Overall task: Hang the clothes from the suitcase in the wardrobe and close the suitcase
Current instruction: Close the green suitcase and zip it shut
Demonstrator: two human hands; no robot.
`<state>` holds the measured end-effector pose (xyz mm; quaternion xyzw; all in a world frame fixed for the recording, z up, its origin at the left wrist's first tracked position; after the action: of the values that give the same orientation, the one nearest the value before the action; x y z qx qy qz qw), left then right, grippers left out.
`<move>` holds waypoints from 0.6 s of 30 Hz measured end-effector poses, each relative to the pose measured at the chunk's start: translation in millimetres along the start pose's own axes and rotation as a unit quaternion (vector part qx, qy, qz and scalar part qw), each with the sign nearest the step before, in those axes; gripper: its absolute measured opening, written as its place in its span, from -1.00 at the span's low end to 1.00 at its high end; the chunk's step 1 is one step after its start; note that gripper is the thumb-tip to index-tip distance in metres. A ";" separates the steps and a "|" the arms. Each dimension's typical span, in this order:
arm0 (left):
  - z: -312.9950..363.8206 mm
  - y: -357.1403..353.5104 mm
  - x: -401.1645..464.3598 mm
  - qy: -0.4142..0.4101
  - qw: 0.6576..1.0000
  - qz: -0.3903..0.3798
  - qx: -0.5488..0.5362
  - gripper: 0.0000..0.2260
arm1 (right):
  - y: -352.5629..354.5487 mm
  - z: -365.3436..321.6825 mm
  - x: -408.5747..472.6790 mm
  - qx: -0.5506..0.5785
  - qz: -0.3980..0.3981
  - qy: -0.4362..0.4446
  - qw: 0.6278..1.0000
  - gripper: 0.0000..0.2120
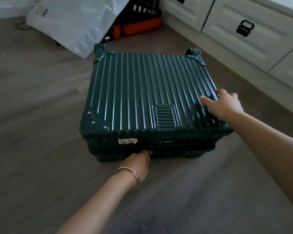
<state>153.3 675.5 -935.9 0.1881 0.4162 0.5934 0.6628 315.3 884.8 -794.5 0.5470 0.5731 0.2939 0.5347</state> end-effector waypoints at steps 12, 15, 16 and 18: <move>60.8 37.1 -25.4 0.026 0.916 -0.396 0.058 -0.75 | -12.4 72.0 4.5 0.199 -0.129 -0.109 0.965 -0.28; 112.8 62.8 -18.2 0.008 0.914 -0.402 -0.060 -0.80 | -41.7 76.9 -16.9 0.162 -0.297 -0.093 0.936 -0.43; 131.7 71.4 -10.7 -0.013 0.916 -0.390 -0.089 -0.84 | -51.9 76.4 -26.5 0.135 -0.358 -0.078 0.921 -0.44; 162.4 91.2 10.6 -0.055 0.936 -0.322 -0.132 -0.87 | -75.3 70.7 -50.5 0.086 -0.477 -0.048 0.873 -0.46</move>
<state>221.1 745.7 -776.9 -0.0130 0.3355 0.3868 0.8589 349.2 802.5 -867.3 0.2642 0.7610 -0.0740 0.5879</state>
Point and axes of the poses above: each hand's wrist, its own x-axis towards the middle knuckle, its own y-axis out of the back of the hand, z = x × y, the point moved 10 cm from there along x, towards the middle knuckle, and after that the axes turned 14 degrees about -y, right-handed, at the moved point
